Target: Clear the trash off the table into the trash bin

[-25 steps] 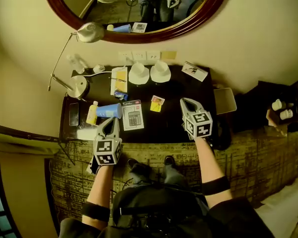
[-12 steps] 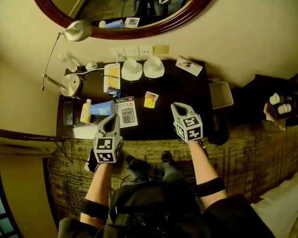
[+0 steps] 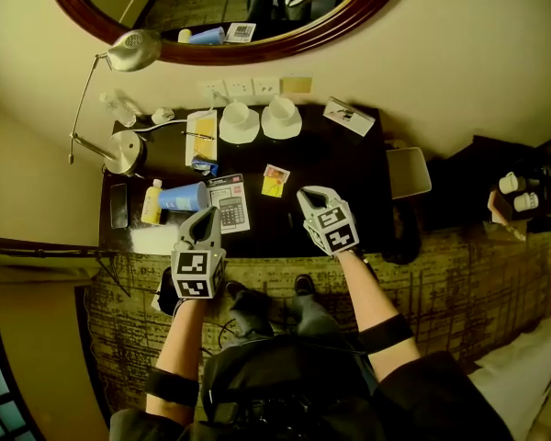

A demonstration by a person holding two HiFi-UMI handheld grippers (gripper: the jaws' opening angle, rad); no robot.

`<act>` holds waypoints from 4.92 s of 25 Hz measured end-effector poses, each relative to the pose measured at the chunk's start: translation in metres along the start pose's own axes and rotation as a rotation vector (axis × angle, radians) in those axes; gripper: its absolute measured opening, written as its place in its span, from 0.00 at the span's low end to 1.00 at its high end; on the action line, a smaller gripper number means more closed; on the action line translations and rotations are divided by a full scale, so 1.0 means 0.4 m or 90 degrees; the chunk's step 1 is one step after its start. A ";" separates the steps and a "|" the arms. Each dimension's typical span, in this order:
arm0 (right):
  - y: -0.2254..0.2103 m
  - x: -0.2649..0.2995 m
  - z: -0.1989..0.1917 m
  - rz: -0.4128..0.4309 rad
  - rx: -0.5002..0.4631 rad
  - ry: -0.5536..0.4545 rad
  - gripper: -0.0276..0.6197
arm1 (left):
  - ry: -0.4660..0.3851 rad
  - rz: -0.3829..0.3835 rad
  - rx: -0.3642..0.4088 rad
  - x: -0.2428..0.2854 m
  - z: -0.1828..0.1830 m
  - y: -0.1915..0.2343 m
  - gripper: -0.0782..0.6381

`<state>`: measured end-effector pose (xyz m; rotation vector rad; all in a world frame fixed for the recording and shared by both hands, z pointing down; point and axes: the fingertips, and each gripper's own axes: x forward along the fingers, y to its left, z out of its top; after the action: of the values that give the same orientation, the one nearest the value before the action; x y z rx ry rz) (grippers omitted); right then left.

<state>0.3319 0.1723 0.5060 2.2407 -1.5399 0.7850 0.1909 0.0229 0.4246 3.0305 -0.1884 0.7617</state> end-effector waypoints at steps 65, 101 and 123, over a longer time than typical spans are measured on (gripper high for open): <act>-0.015 -0.078 0.185 0.037 0.056 -0.177 0.08 | -0.033 -0.033 -0.027 0.138 0.077 -0.064 0.11; 1.448 0.390 -0.106 0.671 -0.430 0.068 0.09 | 0.087 0.534 -0.409 -0.788 -0.909 0.493 0.11; 1.684 1.040 -1.063 0.675 -0.541 0.313 0.11 | 0.168 0.504 -0.575 -0.472 -1.899 0.580 0.11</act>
<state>-0.2903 -0.1655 1.0600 0.5139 -2.1537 0.6246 -0.3592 -0.1554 1.0007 1.9233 -1.3351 0.7703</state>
